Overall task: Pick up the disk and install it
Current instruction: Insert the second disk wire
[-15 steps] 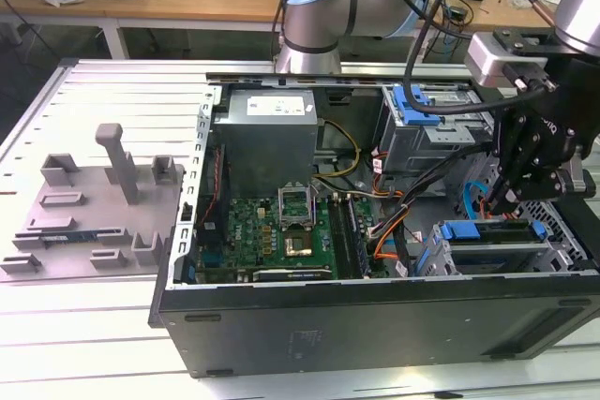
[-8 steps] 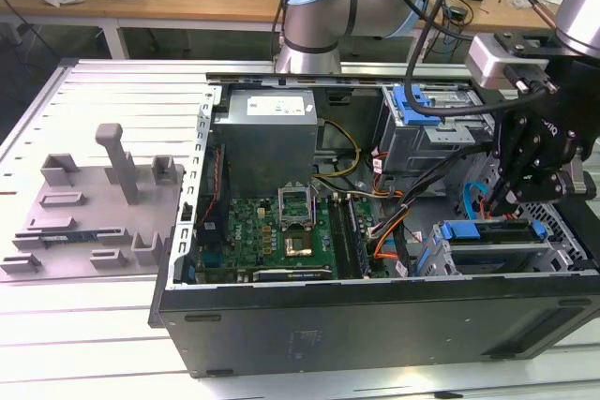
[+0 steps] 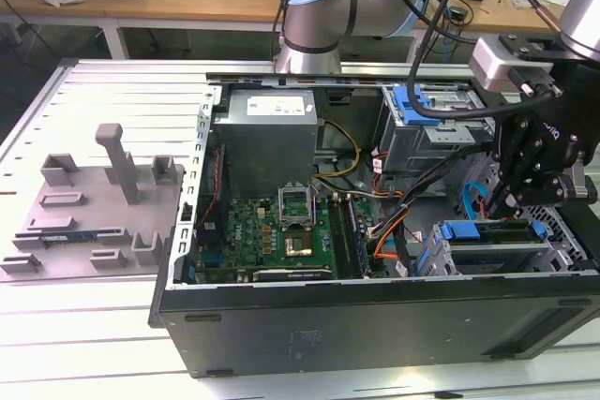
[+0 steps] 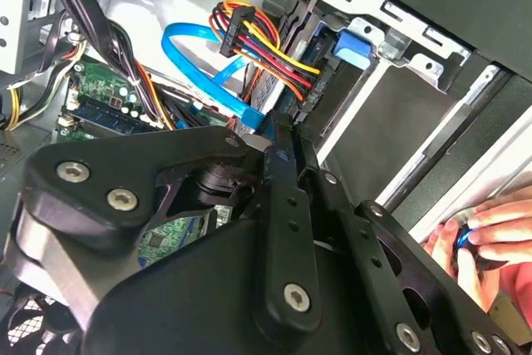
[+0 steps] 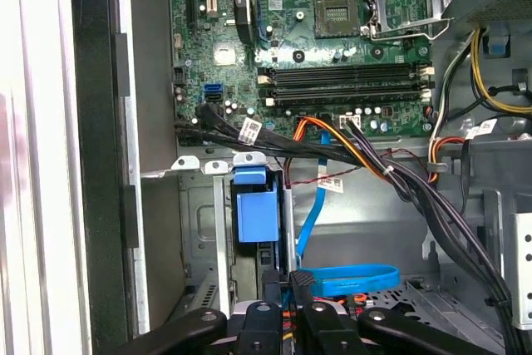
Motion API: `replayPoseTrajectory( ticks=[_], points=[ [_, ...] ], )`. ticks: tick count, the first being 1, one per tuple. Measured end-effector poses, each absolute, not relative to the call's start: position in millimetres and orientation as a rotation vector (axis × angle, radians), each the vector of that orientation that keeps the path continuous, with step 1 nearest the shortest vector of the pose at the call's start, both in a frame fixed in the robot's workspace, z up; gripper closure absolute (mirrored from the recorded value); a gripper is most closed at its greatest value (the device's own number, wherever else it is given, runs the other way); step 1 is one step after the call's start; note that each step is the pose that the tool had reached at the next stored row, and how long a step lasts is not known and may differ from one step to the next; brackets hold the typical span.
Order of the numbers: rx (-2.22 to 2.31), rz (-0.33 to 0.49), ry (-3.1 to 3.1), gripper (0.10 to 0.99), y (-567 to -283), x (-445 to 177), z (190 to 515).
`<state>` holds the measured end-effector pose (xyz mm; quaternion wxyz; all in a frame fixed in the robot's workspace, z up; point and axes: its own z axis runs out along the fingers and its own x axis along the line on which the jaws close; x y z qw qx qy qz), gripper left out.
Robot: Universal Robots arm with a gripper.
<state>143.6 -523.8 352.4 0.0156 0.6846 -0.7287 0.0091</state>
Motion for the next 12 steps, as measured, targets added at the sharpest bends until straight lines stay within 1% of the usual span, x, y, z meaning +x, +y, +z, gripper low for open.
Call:
replayPoseTrajectory(
  ticks=[12],
  points=[
    [2.130,0.028,-2.267,0.925,-527.2,145.2,351.4]
  ],
)
